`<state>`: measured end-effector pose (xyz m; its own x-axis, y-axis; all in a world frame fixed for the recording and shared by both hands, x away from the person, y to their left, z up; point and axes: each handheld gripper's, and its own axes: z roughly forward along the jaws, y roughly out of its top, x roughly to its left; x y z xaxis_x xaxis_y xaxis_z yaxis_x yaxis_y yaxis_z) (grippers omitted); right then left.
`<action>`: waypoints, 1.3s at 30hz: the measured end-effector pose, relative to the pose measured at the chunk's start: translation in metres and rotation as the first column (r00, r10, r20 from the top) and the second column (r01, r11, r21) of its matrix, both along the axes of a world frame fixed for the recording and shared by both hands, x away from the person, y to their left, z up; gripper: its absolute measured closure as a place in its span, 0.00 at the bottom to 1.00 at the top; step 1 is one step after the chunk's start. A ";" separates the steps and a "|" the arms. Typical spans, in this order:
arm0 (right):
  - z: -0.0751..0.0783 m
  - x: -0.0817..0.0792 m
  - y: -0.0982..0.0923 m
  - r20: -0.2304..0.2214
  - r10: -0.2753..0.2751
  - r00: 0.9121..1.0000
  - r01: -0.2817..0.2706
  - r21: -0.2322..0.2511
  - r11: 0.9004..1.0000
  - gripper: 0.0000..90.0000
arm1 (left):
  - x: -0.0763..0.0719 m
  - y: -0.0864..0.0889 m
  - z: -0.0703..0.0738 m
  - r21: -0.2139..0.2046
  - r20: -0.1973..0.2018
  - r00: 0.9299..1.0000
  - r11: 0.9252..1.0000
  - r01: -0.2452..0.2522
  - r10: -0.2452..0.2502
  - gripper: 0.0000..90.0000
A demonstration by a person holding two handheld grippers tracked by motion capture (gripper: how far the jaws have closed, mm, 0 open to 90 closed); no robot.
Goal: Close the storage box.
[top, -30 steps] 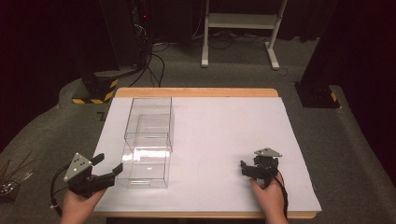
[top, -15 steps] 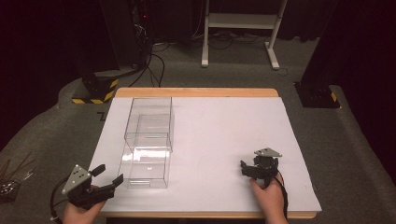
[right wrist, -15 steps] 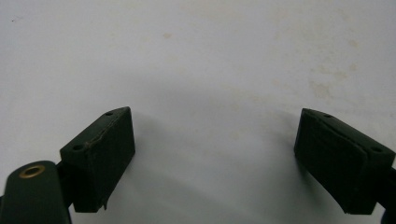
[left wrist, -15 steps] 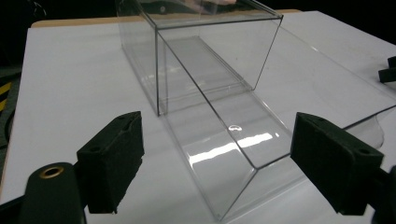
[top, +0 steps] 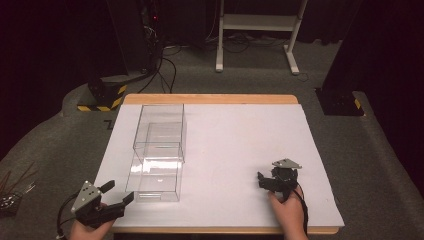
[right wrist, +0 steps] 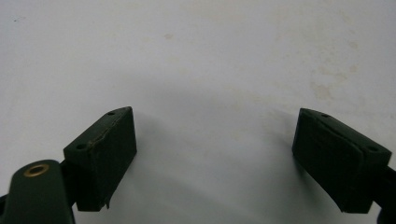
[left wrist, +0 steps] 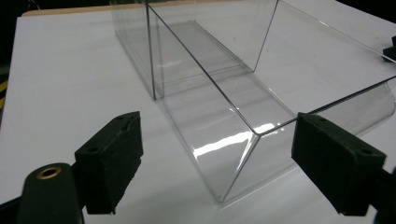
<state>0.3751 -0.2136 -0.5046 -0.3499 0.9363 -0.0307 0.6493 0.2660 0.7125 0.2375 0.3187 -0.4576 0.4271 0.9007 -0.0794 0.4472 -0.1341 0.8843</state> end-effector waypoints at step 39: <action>0.000 0.000 0.000 -0.003 0.000 1.000 0.000 0.001 1.000 0.15 | 0.008 -0.025 -0.021 0.078 -0.014 0.999 0.996 0.041 -0.040 0.33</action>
